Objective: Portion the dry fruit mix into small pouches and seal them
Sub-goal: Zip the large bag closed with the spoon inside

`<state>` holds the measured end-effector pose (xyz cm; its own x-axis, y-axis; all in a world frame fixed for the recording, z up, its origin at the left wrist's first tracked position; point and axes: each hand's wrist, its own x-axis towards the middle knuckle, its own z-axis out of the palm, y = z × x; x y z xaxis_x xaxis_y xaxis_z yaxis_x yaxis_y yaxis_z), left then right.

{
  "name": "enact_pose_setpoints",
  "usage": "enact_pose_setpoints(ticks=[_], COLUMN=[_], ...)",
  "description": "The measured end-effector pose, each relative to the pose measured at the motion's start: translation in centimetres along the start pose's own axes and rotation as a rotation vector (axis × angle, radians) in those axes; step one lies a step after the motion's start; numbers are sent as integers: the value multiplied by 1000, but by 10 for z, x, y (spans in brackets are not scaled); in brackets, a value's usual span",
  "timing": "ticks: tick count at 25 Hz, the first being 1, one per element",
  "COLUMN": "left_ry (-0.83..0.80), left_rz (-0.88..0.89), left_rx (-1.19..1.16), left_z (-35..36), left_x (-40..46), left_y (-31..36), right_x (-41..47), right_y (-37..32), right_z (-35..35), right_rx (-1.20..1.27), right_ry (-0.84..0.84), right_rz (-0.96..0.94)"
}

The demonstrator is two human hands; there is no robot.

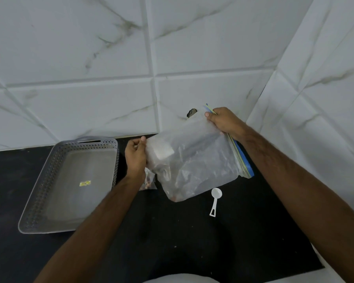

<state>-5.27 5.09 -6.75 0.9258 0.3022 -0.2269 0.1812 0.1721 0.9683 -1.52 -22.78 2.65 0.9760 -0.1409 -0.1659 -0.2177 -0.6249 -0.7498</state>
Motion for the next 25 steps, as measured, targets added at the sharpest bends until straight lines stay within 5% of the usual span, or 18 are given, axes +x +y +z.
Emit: enact_pose_setpoints(ticks=[4, 14, 21, 25], left_ry=[-216, -269, -255, -282], left_rz=[-368, -302, -228, -188], left_rx=[-196, 56, 220, 256], left_z=[-2, -14, -34, -31], left_x=[-16, -23, -31, -33], left_y=[-17, -46, -65, -65], right_x=[-6, -20, -19, -7], right_y=[14, 50, 89, 73], right_z=[-2, -2, 31, 58], right_rx=[287, -82, 13, -430], right_ry=[61, -105, -247, -98], right_rz=[184, 183, 380, 87])
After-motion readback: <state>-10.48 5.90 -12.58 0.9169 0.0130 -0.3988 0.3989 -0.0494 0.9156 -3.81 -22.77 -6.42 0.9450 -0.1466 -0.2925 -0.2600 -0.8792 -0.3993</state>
